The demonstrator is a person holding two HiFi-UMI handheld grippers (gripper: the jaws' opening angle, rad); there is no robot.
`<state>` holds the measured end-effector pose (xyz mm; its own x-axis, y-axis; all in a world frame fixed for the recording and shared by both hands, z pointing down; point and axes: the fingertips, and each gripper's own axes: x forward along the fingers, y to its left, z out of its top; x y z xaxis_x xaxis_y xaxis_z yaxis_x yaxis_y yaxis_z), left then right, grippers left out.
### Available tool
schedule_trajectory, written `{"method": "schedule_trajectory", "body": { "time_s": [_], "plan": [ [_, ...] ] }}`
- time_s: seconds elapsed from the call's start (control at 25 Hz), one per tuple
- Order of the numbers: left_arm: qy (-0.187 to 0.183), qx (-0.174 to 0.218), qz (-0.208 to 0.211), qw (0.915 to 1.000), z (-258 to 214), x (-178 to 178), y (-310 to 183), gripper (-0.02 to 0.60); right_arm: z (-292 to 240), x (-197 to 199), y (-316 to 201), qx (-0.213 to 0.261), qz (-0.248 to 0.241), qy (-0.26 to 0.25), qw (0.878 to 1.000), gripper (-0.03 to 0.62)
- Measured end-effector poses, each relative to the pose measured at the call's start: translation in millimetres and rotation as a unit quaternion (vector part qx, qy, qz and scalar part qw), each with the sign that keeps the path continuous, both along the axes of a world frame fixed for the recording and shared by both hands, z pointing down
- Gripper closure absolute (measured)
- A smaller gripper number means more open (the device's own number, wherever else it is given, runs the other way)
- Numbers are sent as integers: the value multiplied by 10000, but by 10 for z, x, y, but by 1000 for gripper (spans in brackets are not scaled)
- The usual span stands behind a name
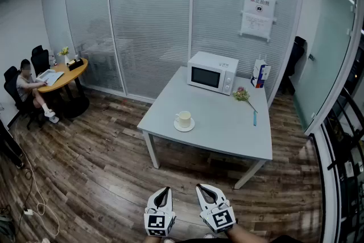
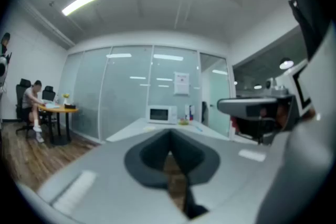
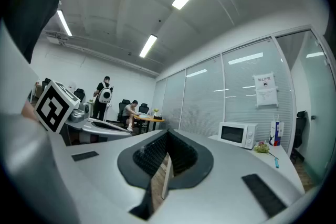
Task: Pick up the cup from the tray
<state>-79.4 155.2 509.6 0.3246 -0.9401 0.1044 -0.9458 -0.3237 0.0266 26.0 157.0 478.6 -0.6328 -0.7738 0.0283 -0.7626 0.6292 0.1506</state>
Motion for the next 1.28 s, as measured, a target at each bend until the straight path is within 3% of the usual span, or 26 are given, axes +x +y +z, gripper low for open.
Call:
{"method": "schedule_trajectory", "body": {
  "time_s": [0.4,0.72,0.88,1.12,1.28],
  "plan": [
    [15,26,4,10000,76,124,25,577,-82,92,-29,95,-47,-113,9999,591],
    [-16,91,-7,10000,46,-2,25,577,-239,-7,-21,113,127,-125,9998,591],
    [-34,136,48,9999,36,-79,48,577,-157,-100,53,211,-16,-182,9996,591],
    [-47,117,174,9998,76,-252,152,577,-179,-189,108,-46,367,-462,9982,591],
    [-46,60,222,9997,108,-325,141,577,-174,-244,140,-56,402,-289,9988,591]
  ]
}}
